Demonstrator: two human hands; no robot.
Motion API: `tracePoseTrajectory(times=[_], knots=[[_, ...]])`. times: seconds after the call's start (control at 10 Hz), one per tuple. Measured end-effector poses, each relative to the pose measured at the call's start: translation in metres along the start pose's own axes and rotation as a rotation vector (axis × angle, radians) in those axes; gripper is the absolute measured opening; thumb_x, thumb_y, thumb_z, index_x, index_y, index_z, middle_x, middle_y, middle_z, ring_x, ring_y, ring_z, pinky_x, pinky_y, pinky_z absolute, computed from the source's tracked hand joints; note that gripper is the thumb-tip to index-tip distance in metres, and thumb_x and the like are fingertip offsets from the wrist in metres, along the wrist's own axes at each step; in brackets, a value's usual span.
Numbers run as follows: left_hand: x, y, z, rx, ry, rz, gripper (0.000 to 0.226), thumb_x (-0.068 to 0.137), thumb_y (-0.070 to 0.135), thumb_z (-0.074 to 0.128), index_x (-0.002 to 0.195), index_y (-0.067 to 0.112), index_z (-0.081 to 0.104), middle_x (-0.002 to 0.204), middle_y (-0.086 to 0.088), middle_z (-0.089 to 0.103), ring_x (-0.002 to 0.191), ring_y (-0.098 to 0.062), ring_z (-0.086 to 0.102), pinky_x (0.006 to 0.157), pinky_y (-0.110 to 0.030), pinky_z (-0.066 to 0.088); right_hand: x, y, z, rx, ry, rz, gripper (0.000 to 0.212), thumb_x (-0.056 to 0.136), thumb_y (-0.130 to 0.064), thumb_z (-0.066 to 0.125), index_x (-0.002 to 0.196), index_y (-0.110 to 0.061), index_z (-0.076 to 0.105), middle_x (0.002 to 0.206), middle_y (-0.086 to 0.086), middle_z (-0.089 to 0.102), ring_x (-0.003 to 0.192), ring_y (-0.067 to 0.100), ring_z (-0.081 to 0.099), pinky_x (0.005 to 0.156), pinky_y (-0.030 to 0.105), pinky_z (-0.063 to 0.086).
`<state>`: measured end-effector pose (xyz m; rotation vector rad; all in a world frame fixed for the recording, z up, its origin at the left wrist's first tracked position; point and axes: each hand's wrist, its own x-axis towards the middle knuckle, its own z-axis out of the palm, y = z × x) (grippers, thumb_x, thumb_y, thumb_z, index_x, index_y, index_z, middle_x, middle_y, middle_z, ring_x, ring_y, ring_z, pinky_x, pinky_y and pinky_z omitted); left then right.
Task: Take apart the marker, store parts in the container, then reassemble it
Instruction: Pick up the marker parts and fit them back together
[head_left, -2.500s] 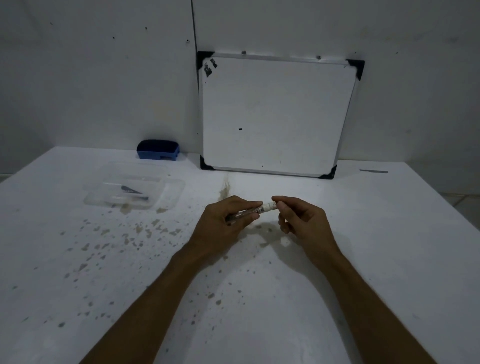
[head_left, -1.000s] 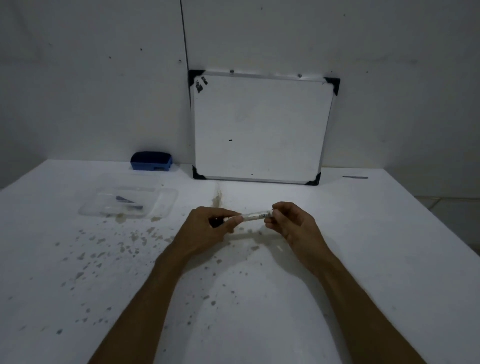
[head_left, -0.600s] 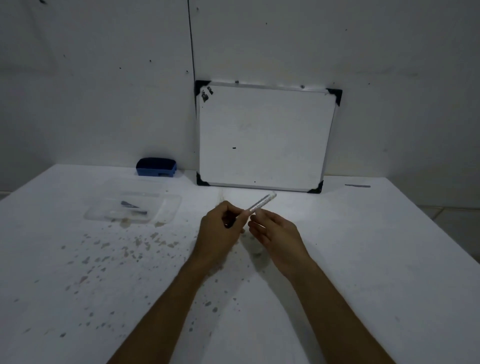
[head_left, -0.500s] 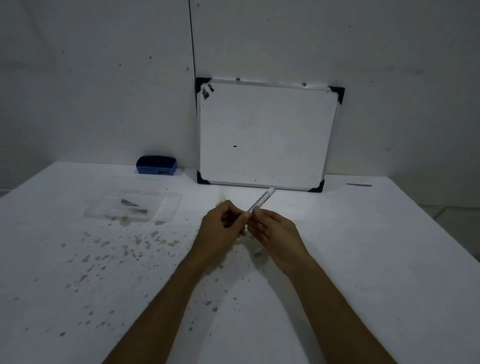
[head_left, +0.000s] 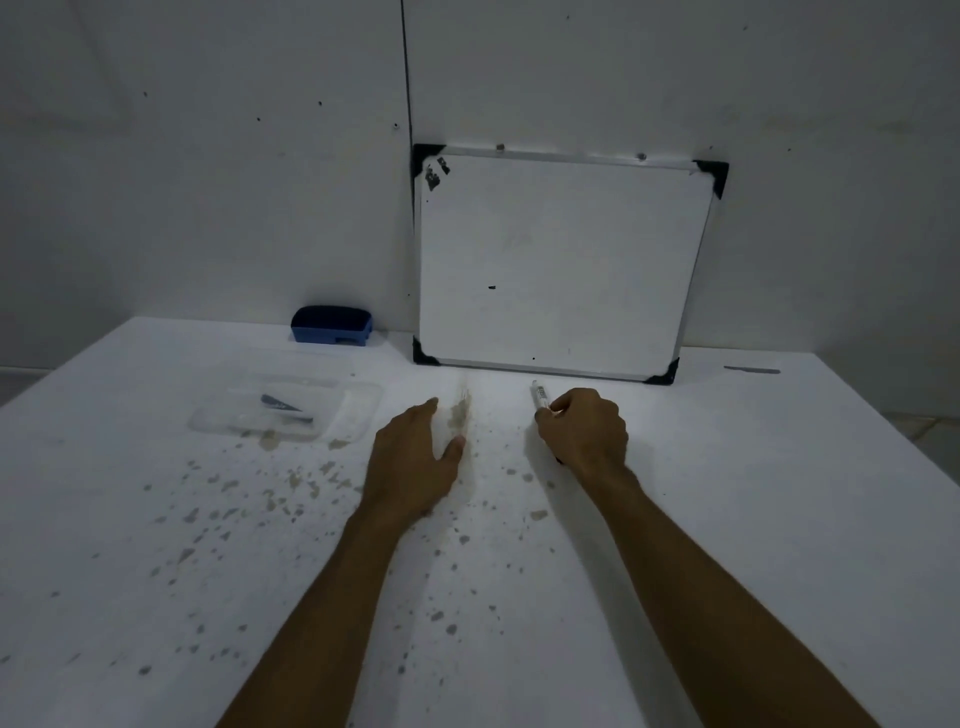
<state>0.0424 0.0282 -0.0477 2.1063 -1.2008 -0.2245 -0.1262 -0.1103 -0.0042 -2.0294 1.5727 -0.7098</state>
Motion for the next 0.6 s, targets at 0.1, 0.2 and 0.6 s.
tracePoseTrajectory(times=[0.1,0.2,0.6], knots=[[0.003,-0.001,0.001,0.065,0.043,0.086,0.056,0.096,0.05,0.054,0.142,0.018,0.054,0.152,-0.003,0.049,0.138,-0.023,0.045,0.12,-0.04,0.03,0.008,-0.005,0.005,-0.063,-0.038,0.022,0.026,0.077,-0.041,0.066,0.087,-0.018,0.073,0.082,0.005,0.075,0.077,0.028,0.072,0.077,0.037,0.06],[0.002,0.0,0.0,0.066,0.051,0.104,0.051,0.096,0.044,0.059,0.139,0.017,0.057,0.149,-0.004,0.052,0.136,-0.023,0.047,0.119,-0.04,0.031,0.013,-0.005,0.005,-0.073,-0.062,0.05,0.035,0.072,-0.047,0.063,0.078,-0.014,0.071,0.075,0.007,0.073,0.072,0.028,0.07,0.071,0.035,0.059],[-0.01,0.009,-0.01,-0.052,0.031,0.077,0.044,0.098,0.043,0.058,0.136,0.023,0.056,0.139,0.001,0.059,0.126,-0.018,0.053,0.11,-0.036,0.04,-0.01,0.003,-0.018,0.09,-0.138,0.009,0.052,0.092,-0.047,0.067,0.129,-0.011,0.064,0.122,0.006,0.071,0.117,0.024,0.064,0.094,0.031,0.048]])
